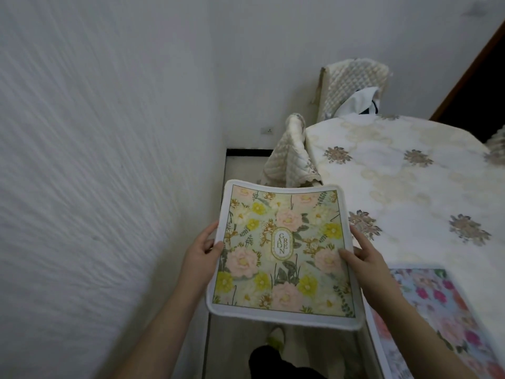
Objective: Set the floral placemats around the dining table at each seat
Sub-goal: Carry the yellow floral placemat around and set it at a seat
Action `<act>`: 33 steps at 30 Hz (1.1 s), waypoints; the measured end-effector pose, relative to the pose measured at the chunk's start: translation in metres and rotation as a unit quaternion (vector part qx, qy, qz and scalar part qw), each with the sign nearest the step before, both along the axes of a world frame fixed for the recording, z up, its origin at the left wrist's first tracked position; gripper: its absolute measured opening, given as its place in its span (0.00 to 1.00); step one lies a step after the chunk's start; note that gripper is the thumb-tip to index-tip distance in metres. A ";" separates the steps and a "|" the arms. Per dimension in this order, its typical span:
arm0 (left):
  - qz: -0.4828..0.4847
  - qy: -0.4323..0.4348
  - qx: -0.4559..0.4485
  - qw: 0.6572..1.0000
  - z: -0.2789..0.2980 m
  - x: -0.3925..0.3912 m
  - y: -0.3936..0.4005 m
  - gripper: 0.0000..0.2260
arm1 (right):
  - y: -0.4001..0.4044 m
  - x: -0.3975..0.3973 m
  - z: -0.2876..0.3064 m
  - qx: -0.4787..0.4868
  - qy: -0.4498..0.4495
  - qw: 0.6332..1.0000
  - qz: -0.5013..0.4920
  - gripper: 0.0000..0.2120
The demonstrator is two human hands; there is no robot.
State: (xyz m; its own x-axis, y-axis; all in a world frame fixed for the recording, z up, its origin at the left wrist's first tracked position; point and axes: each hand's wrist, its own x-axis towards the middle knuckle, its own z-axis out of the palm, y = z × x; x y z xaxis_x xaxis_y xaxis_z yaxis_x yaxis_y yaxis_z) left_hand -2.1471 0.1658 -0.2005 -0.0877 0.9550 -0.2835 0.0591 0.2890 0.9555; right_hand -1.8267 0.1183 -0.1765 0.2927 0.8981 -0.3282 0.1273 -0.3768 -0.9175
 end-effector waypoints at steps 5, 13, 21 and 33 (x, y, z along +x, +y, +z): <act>-0.015 0.011 -0.007 1.000 0.002 0.023 0.060 0.20 | 0.052 0.022 -0.011 0.004 -0.001 1.000 -0.007 0.28; -0.040 0.020 -0.006 0.999 0.017 0.050 0.142 0.20 | 0.130 0.055 -0.004 0.003 0.048 0.999 0.006 0.27; -0.009 0.009 -0.018 1.000 0.014 0.053 0.192 0.20 | 0.193 0.061 0.000 -0.005 0.042 0.999 0.028 0.27; -0.045 -0.003 -0.031 0.999 0.008 0.062 0.314 0.20 | 0.284 0.058 -0.001 0.001 0.011 1.000 -0.021 0.27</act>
